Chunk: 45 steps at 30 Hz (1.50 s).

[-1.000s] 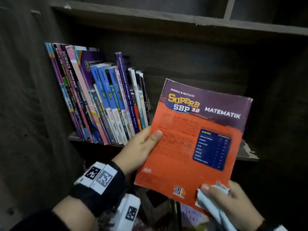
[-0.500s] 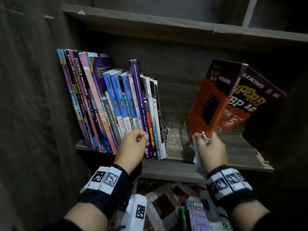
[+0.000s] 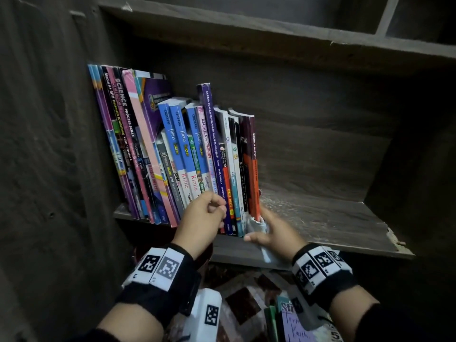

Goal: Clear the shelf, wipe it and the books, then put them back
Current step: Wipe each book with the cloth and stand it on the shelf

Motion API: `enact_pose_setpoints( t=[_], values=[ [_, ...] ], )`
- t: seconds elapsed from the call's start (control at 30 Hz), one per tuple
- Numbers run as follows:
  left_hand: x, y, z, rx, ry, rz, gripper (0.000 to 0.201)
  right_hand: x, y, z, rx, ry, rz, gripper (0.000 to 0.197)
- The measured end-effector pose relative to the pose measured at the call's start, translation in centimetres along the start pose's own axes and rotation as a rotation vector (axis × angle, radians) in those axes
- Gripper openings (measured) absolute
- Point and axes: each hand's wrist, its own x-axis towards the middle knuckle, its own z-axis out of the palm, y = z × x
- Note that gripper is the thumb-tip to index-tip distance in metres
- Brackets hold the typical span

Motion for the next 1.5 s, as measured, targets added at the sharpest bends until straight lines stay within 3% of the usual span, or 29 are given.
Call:
enact_pose_setpoints(
  t=[0.1,0.27,0.37,0.43,0.5,0.57,0.67,0.73,0.87,1.0,1.1,1.33,1.4,1.5],
  values=[
    [-0.1,0.1,0.0,-0.003,0.001,-0.004,0.014,0.1,0.0,-0.9,0.079,-0.044,0.041,0.098],
    [-0.1,0.0,0.2,-0.007,0.007,-0.004,0.011,1.2,-1.0,-0.5,-0.238,-0.03,0.037,0.101],
    [-0.2,-0.1,0.3,-0.004,0.004,-0.008,0.012,1.2,-1.5,-1.0,-0.277,-0.091,0.071,0.098],
    [-0.3,-0.2,0.3,0.009,-0.009,-0.012,0.012,0.7,-1.4,-2.8,-0.276,-0.17,0.094,0.08],
    [-0.2,-0.3,0.3,0.016,-0.023,-0.012,0.012,-0.3,-1.1,-4.8,-0.121,-0.181,0.15,0.051],
    [-0.1,-0.4,0.3,0.014,-0.024,-0.012,0.014,-0.8,-0.5,-5.9,0.142,-0.029,0.184,0.039],
    [-0.1,-0.4,0.3,0.018,-0.016,-0.002,0.015,0.4,0.8,-6.0,0.428,0.399,0.191,0.026],
    [-0.1,-0.4,0.3,0.022,-0.014,0.007,0.014,2.2,1.5,-4.8,0.497,0.493,0.285,0.019],
    [0.1,-1.0,0.6,0.079,-0.039,0.007,0.013,6.3,1.7,-1.6,0.681,0.349,0.486,0.021],
    [0.5,-1.0,0.6,0.103,-0.052,0.032,0.016,8.0,-0.4,-0.6,0.321,0.3,0.411,0.041],
    [0.6,-0.9,0.6,0.114,-0.044,0.031,0.013,8.0,-0.4,-0.6,0.316,0.318,0.371,0.044],
    [-0.6,-1.2,0.9,0.297,-0.146,0.037,0.012,4.7,0.0,0.1,0.679,0.422,0.275,0.019],
    [-1.0,-1.7,1.3,0.418,-0.232,0.025,0.013,2.5,0.7,-0.5,0.769,0.38,0.26,0.017],
    [-1.5,-2.7,2.8,0.564,-0.378,-0.009,0.014,-1.9,2.9,-1.8,0.818,0.187,0.236,0.013]
  ],
)
